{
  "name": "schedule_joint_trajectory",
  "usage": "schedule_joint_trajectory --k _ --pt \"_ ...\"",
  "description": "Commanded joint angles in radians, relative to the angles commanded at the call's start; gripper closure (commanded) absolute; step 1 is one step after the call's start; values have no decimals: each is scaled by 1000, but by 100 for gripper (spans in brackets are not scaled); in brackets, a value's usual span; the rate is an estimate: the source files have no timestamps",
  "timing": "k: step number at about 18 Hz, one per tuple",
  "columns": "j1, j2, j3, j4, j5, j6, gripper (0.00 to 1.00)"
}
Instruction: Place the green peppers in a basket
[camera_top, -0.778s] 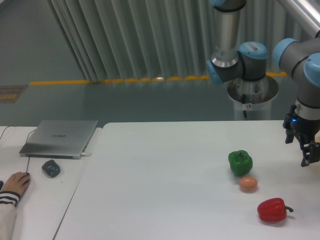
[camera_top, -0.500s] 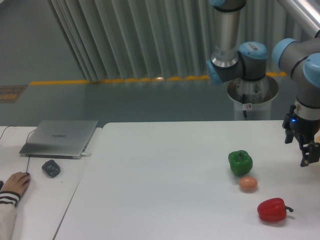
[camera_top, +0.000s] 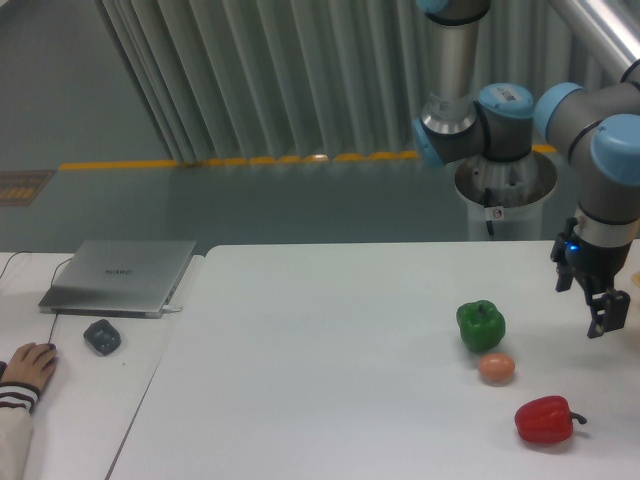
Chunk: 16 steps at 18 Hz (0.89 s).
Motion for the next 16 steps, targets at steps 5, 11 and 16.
schedule_joint_trajectory --k 5,11,16 --pt "3 0 -12 19 -2 -2 0" --pt "6 0 -12 14 0 2 0" --pt "-1 0 -14 9 0 6 0"
